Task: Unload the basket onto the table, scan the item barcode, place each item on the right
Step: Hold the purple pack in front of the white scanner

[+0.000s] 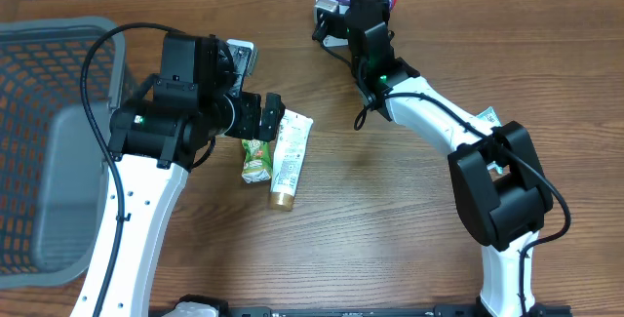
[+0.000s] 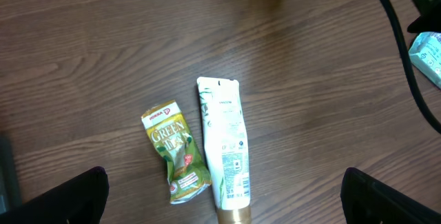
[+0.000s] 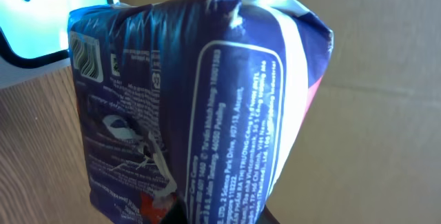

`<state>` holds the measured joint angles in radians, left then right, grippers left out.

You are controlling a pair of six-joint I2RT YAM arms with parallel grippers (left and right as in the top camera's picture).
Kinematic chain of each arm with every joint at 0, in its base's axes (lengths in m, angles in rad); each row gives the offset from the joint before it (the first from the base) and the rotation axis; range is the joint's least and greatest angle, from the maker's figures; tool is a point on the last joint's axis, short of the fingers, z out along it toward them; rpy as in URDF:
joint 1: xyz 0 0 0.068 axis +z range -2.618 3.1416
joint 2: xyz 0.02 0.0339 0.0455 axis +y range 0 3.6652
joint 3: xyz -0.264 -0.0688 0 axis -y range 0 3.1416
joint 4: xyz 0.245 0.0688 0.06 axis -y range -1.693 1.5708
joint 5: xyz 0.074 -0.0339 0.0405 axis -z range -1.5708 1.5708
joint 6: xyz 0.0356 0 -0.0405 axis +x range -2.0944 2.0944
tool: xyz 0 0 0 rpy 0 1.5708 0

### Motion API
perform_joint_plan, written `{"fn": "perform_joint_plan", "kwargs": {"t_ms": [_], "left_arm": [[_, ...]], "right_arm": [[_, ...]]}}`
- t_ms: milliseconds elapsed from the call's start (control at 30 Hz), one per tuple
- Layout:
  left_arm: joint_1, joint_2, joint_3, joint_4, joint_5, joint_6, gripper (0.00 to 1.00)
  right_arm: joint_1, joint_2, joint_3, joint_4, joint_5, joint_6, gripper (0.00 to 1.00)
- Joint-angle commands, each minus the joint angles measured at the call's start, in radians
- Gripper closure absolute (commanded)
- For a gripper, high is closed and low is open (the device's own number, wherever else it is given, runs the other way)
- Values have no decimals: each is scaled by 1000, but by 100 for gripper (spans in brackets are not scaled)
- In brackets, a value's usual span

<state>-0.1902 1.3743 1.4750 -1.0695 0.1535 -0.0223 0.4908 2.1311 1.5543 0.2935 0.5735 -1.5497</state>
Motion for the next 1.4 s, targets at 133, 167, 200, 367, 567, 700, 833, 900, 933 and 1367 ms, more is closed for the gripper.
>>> {"fn": "perform_joint_plan", "kwargs": {"t_ms": [133, 167, 200, 367, 567, 700, 833, 900, 933, 1367], "left_arm": [[0, -21, 18, 0, 0, 16, 0], [0, -21, 18, 0, 0, 16, 1], [0, -21, 18, 0, 0, 16, 0], [0, -21, 18, 0, 0, 16, 0], [0, -21, 18, 0, 1, 16, 0], [0, -21, 18, 0, 0, 16, 0], [0, -21, 18, 0, 0, 16, 0], [0, -21, 18, 1, 0, 16, 0], [0, -21, 18, 0, 0, 16, 0], [0, -21, 18, 0, 0, 16, 1]], "right_arm": [[-8, 32, 21, 170, -31, -10, 96], [-9, 32, 20, 178, -38, -10, 96], [-10, 32, 21, 177, -46, -10, 96], [-31, 59, 21, 236, -78, -8, 96], [-61, 126, 21, 290, -114, 13, 96], [-61, 140, 21, 311, -116, 13, 96], [-61, 140, 21, 372, -120, 13, 96], [-61, 140, 21, 394, -120, 12, 96], [-61, 140, 21, 394, -119, 12, 96], [-19, 139, 21, 492, -85, 238, 96]]}}
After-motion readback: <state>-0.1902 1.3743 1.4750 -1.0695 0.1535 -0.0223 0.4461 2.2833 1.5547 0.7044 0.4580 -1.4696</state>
